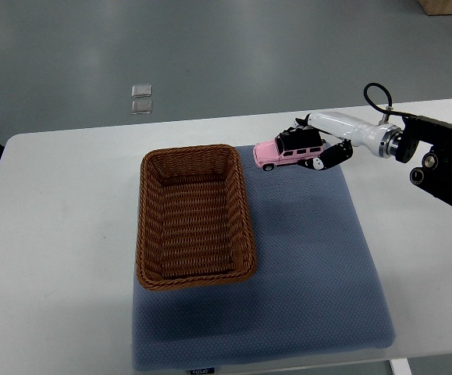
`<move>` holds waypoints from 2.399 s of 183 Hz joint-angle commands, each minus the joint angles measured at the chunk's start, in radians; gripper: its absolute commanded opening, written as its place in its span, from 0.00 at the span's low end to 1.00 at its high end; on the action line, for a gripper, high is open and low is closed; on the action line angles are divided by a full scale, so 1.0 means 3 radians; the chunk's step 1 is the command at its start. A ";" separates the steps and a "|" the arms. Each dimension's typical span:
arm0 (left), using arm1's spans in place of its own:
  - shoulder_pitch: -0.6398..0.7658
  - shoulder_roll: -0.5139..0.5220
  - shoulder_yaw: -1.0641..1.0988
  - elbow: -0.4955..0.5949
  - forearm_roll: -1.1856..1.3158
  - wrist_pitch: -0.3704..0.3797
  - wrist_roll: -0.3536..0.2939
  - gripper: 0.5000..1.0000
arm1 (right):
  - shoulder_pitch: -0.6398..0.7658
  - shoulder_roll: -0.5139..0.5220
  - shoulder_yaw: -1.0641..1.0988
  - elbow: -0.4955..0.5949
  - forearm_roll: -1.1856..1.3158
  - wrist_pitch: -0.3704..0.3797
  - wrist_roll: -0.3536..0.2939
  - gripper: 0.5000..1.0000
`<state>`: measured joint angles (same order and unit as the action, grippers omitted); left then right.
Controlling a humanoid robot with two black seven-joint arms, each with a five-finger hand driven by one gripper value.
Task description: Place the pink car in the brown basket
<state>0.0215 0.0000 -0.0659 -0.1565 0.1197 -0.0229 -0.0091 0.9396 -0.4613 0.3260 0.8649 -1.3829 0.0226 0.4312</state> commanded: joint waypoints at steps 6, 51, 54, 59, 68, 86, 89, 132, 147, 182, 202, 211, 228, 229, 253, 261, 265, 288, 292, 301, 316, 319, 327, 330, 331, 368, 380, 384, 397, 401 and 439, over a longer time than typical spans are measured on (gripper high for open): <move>0.0000 0.0000 0.0000 0.0000 0.0000 0.0000 0.0000 1.00 | 0.0176 0.0208 0.0003 -0.0004 0.0094 0.0022 -0.0006 0.00; 0.0000 0.0000 0.0000 0.0000 0.0000 0.0000 0.0000 1.00 | 0.0279 0.0760 -0.0049 -0.0004 0.0043 0.0093 -0.0036 0.11; 0.0000 0.0000 0.0000 0.0000 0.0000 0.0000 0.0000 1.00 | 0.0279 0.0801 -0.0049 -0.0004 0.0043 0.0093 -0.0036 0.16; 0.0000 0.0000 0.0000 0.0000 0.0000 0.0000 0.0000 1.00 | 0.0279 0.0842 -0.0049 -0.0004 0.0043 0.0098 -0.0036 0.20; 0.0000 0.0000 0.0000 0.0000 0.0000 0.0000 0.0000 1.00 | 0.0268 0.0909 -0.0049 -0.0004 0.0043 0.0088 -0.0031 0.35; 0.0000 0.0000 0.0000 0.0000 0.0000 0.0000 0.0000 1.00 | 0.0248 0.0975 -0.0049 -0.0040 0.0043 0.0083 -0.0031 0.54; 0.0000 0.0000 0.0000 0.0000 0.0000 0.0000 0.0000 1.00 | 0.0243 0.0991 -0.0049 -0.0050 0.0043 0.0083 -0.0031 0.56; 0.0000 0.0000 0.0000 0.0005 0.0000 0.0000 0.0000 1.00 | 0.0181 0.1078 -0.0166 -0.0071 0.0043 0.0088 -0.0026 0.70; 0.0000 0.0000 0.0000 0.0000 0.0000 0.0000 0.0000 1.00 | 0.0171 0.1072 -0.0166 -0.0071 0.0048 0.0083 -0.0026 0.70; 0.0000 0.0000 0.0000 0.0000 0.0000 0.0000 0.0000 1.00 | 0.0141 0.1021 -0.0013 -0.0076 0.0100 -0.0045 -0.0026 0.80; 0.0000 0.0000 0.0000 0.0000 0.0000 0.0000 0.0000 1.00 | 0.0013 0.1001 0.0207 -0.0076 0.0100 -0.0214 -0.0006 0.81; 0.0000 0.0000 0.0000 0.0000 0.0000 0.0000 0.0000 1.00 | -0.0094 0.0965 0.0340 -0.0076 0.0130 -0.0270 -0.0006 0.81; 0.0000 0.0000 0.0000 0.0000 0.0000 0.0000 0.0000 1.00 | -0.0228 0.0914 0.0539 -0.0086 0.0422 -0.0214 -0.0036 0.81; 0.0000 0.0000 0.0000 0.0000 0.0000 0.0000 0.0000 1.00 | -0.0238 0.0909 0.0560 -0.0091 0.0477 -0.0198 -0.0041 0.81; 0.0000 0.0000 0.0000 0.0000 0.0000 0.0000 0.0000 1.00 | -0.0274 0.0888 0.0657 -0.0250 0.1317 -0.0045 -0.0226 0.81; 0.0000 0.0000 0.0000 0.0000 0.0000 0.0000 0.0000 1.00 | -0.0274 0.0863 0.0662 -0.0347 0.1654 -0.0009 -0.0359 0.82; 0.0000 0.0000 0.0000 0.0000 0.0000 0.0000 0.0000 1.00 | -0.0269 0.0858 0.0662 -0.0398 0.1833 0.0001 -0.0420 0.82; 0.0000 0.0000 0.0000 0.0000 0.0000 0.0000 0.0000 1.00 | -0.0243 0.0837 0.0652 -0.0725 0.2835 0.0098 -0.0783 0.83; 0.0000 0.0000 0.0000 0.0005 0.0000 0.0000 0.0000 1.00 | -0.0243 0.0837 0.0657 -0.0766 0.2952 0.0134 -0.0839 0.83; 0.0000 0.0000 0.0000 0.0000 0.0000 0.0000 0.0000 1.00 | -0.0238 0.0837 0.0657 -0.0828 0.3168 0.0226 -0.0941 0.83; 0.0000 0.0000 0.0000 0.0000 0.0000 0.0000 0.0000 1.00 | -0.0228 0.0822 0.0662 -0.0879 0.3576 0.0385 -0.1033 0.83; 0.0000 0.0000 0.0000 0.0005 0.0000 0.0000 0.0000 1.00 | -0.0228 0.0822 0.0662 -0.0879 0.3633 0.0395 -0.1039 0.83; 0.0000 0.0000 0.0000 0.0000 0.0000 0.0000 0.0000 1.00 | -0.0233 0.0801 0.0688 -0.0884 0.3852 0.0441 -0.1044 0.83; 0.0000 0.0000 0.0000 0.0000 0.0000 0.0000 0.0000 1.00 | -0.0233 0.0796 0.0698 -0.0884 0.3909 0.0446 -0.1049 0.83; 0.0000 0.0000 0.0000 0.0000 0.0000 0.0000 0.0000 1.00 | -0.0233 0.0796 0.0713 -0.0884 0.3965 0.0451 -0.1049 0.83; 0.0000 0.0000 0.0000 0.0000 0.0000 0.0000 0.0000 1.00 | -0.0304 0.0822 0.0872 -0.0889 0.4701 0.0441 -0.1074 0.83; 0.0000 0.0000 0.0000 0.0000 0.0000 0.0000 0.0000 1.00 | -0.0325 0.0827 0.0872 -0.0889 0.4727 0.0426 -0.1049 0.83; 0.0000 0.0000 0.0000 0.0000 0.0000 0.0000 0.0000 1.00 | -0.0335 0.0827 0.0872 -0.0889 0.4727 0.0436 -0.1034 0.83; 0.0000 0.0000 0.0000 0.0000 0.0000 0.0000 0.0000 1.00 | -0.0355 0.0822 0.0872 -0.0899 0.4717 0.0421 -0.1003 0.83; 0.0000 0.0000 0.0000 0.0000 0.0000 0.0000 0.0000 1.00 | -0.0361 0.0822 0.0872 -0.0899 0.4717 0.0421 -0.0993 0.83; 0.0000 0.0000 0.0000 0.0000 0.0000 0.0000 0.0000 1.00 | -0.0386 0.0786 0.0867 -0.0899 0.4686 0.0446 -0.0977 0.83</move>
<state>0.0214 0.0000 -0.0660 -0.1563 0.1197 -0.0232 -0.0092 0.8274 -0.2156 0.5876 0.5953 0.0271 0.1548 0.1372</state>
